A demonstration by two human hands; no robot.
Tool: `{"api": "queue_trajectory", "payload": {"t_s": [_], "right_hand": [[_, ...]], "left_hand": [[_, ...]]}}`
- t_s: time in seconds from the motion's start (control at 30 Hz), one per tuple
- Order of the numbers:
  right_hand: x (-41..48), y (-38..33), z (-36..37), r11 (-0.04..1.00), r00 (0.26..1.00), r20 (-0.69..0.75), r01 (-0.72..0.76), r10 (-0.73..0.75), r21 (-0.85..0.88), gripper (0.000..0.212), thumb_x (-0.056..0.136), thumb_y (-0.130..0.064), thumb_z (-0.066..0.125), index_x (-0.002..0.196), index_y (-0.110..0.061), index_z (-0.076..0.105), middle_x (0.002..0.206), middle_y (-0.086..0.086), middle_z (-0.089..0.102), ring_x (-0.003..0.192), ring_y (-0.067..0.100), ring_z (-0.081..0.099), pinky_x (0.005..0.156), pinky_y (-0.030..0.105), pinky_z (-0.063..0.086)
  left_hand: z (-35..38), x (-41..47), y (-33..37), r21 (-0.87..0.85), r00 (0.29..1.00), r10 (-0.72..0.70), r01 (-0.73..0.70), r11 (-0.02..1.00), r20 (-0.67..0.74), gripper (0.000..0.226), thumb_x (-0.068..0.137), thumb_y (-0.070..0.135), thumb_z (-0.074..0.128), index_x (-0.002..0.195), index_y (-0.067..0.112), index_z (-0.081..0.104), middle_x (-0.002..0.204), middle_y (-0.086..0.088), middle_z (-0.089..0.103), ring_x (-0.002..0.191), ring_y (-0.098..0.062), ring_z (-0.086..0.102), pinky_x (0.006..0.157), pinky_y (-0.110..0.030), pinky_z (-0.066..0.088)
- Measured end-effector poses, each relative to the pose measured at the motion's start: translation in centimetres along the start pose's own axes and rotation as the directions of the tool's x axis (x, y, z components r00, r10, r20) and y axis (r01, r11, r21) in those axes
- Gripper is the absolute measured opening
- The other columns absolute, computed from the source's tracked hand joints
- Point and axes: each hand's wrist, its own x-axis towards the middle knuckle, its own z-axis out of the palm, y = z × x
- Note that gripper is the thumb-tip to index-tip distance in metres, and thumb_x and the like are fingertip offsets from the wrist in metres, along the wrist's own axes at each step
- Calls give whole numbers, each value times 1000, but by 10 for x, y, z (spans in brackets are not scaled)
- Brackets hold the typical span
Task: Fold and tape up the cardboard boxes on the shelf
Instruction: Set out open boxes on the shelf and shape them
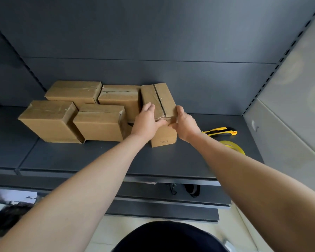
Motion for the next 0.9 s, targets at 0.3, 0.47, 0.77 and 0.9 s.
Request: {"api": "queue_trajectory", "payload": {"t_s": [0.3, 0.47, 0.77, 0.9], "right_hand": [[-5, -3, -14, 899, 979, 151, -190, 141, 394, 64, 85, -2, 45, 144, -20, 29, 122, 1, 56, 101, 18, 54, 82, 28, 47], [-7, 6, -31, 829, 941, 279, -307, 190, 468, 96, 71, -35, 80, 146, -19, 23, 125, -1, 53, 115, 20, 51, 104, 40, 41], [-7, 13, -46, 782, 922, 272, -379, 275, 494, 83, 77, -25, 76, 145, -22, 30, 133, 2, 50, 118, 22, 49, 105, 41, 40], [-5, 8, -56, 776, 910, 256, -412, 326, 478, 77, 80, -5, 64, 146, -26, 31, 142, 4, 40, 131, 27, 36, 110, 44, 33]], "left_hand": [[-3, -9, 0, 90, 993, 48, -58, 994, 111, 77, 89, 11, 64, 151, 9, 16, 160, 1, 5, 132, -25, 43, 101, -30, 39], [-1, -19, 16, -21, 984, 75, -72, 997, 159, 63, 90, 10, 49, 149, 9, 26, 158, 3, 15, 138, -21, 33, 105, -30, 34], [-15, 25, 25, 143, 997, 76, -73, 987, -18, 34, 96, 30, 46, 123, 14, 58, 137, -3, 47, 126, -25, 35, 101, -34, 32], [-17, 45, 18, 22, 998, -36, 35, 999, 58, 62, 91, 41, 55, 139, 9, 35, 145, -10, 39, 133, -28, 36, 109, -40, 34]]}}
